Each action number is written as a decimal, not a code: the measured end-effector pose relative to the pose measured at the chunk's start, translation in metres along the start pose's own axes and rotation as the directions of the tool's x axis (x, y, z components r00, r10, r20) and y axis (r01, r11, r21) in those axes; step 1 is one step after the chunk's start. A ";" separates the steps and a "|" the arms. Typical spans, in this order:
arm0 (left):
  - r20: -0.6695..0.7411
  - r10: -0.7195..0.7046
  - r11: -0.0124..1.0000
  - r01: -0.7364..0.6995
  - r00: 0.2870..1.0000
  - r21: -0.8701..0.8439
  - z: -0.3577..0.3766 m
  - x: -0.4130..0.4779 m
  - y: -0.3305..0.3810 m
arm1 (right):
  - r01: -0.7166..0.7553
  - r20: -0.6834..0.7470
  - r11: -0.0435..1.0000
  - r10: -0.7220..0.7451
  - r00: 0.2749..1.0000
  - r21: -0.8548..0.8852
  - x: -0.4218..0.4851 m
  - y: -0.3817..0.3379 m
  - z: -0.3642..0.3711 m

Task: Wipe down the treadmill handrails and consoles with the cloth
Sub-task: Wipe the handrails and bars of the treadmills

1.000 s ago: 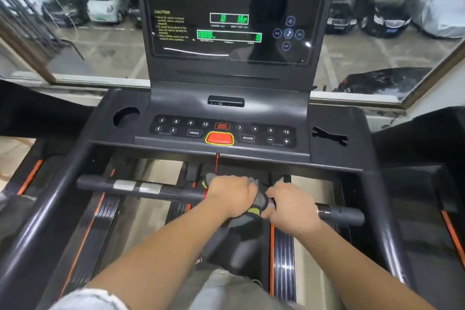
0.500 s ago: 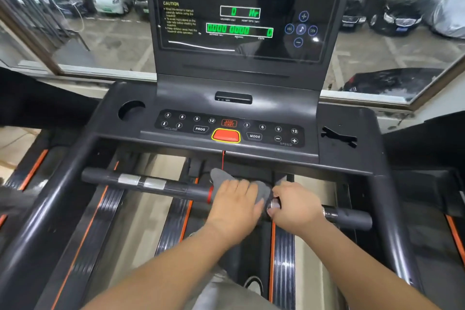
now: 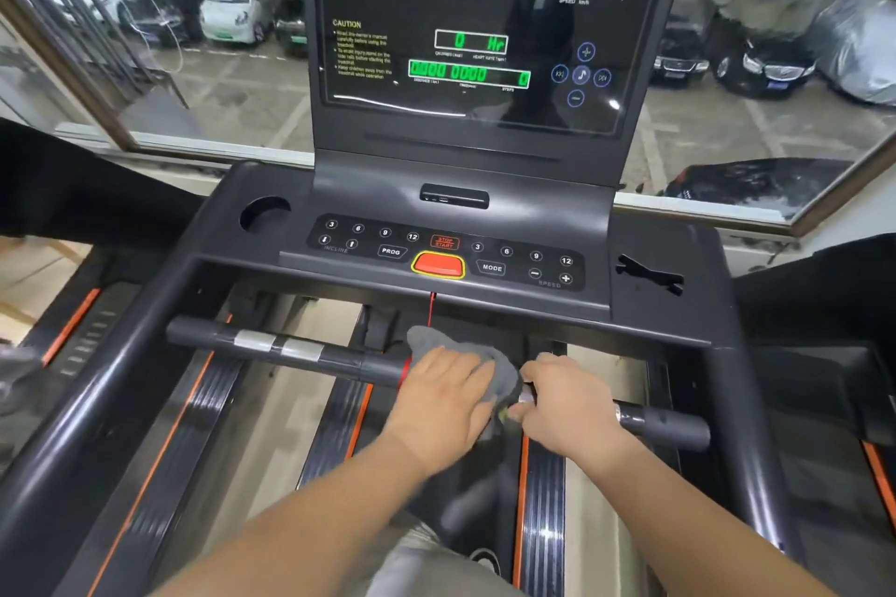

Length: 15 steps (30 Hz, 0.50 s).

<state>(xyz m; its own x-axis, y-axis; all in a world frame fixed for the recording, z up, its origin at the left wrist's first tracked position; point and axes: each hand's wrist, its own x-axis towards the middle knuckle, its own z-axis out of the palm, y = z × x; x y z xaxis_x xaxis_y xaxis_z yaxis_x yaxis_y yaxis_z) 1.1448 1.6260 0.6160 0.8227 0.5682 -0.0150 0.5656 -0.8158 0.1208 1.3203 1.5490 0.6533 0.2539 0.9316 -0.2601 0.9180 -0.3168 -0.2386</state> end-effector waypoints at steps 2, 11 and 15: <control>0.115 -0.160 0.986 0.164 0.980 -0.024 -0.025 0.034 0.007 | 0.003 -0.007 1.000 -0.003 1.000 -0.017 0.000 -0.001 -0.001; -0.227 -0.141 0.951 0.068 0.964 -0.303 0.009 -0.029 0.028 | -0.004 -0.008 0.999 0.004 1.000 -0.047 -0.004 -0.005 -0.001; -0.141 -0.249 0.910 0.181 0.958 -0.374 0.018 -0.076 0.019 | -0.015 0.007 0.999 0.015 1.000 -0.042 -0.001 -0.003 0.000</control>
<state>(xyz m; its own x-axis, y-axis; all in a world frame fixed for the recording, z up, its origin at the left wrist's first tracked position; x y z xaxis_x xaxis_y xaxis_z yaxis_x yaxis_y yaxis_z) 1.0942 1.5653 0.6021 0.6398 0.7626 0.0957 0.6423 -0.5989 0.4783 1.3172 1.5489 0.6544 0.2654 0.9255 -0.2703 0.9262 -0.3226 -0.1950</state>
